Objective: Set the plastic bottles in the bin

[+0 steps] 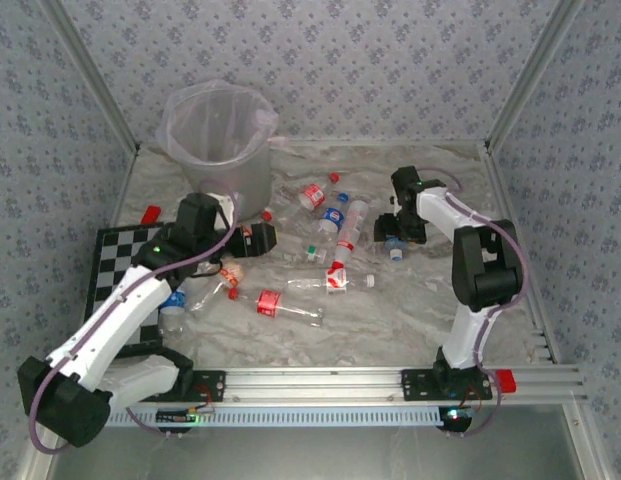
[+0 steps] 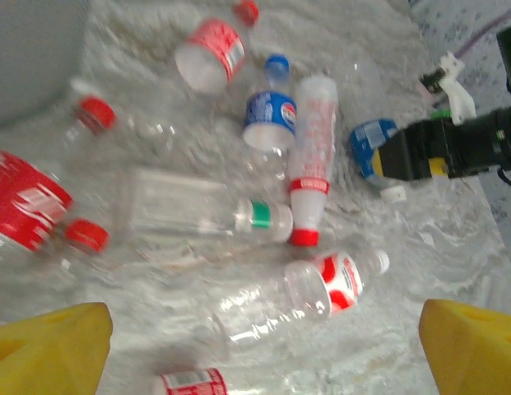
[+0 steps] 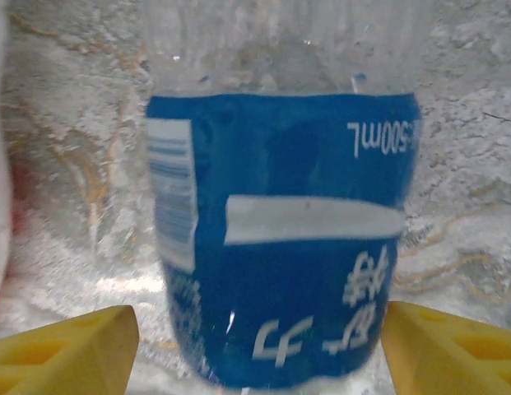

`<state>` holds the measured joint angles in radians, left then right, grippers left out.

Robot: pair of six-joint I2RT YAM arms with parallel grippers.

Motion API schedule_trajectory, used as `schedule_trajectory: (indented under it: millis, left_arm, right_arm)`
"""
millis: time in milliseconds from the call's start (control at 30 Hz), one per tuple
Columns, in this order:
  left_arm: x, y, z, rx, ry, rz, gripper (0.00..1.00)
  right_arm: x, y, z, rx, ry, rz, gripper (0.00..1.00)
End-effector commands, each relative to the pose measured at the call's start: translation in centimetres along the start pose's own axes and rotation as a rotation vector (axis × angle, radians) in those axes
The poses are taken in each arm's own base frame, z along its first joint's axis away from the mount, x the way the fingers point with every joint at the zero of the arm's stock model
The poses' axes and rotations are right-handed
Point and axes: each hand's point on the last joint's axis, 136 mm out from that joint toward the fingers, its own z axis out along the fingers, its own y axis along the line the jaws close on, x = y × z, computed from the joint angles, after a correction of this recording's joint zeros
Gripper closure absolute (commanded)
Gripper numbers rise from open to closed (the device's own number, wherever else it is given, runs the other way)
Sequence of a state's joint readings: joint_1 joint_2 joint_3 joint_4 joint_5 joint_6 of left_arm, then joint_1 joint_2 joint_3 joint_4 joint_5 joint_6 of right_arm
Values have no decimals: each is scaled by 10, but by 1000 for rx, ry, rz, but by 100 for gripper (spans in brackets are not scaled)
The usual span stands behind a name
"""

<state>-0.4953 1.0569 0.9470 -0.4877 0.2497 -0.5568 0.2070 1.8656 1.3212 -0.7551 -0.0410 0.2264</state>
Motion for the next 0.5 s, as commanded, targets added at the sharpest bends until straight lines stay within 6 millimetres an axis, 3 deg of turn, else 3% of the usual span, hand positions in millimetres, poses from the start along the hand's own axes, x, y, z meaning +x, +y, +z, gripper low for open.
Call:
schedule_trajectory:
  millis: [0, 33, 100, 233, 367, 433, 467]
  left_arm:
    - [-21, -17, 6, 61, -76, -60, 5]
    - [-23, -19, 9, 53, -68, -54, 5]
    - [-26, -23, 14, 44, -58, -37, 5]
    - [-32, -36, 22, 66, -70, -23, 5]
    - [-41, -63, 27, 180, -113, 18, 4]
    - [-46, -80, 29, 237, -148, 52, 4]
    - [-50, -87, 30, 269, -172, 59, 4]
  right_arm:
    - [-13, 0, -1, -2, -27, -16, 25]
    - [-13, -2, 0, 1, -34, -19, 35]
    - [-13, -5, -1, 12, -45, -22, 44]
    - [-3, -13, -12, 31, -32, -33, 45]
    - [14, -15, -48, 19, -74, -41, 45]
    - [20, -7, -69, -44, -122, -49, 45]
    - [21, 6, -85, -125, -169, -63, 45]
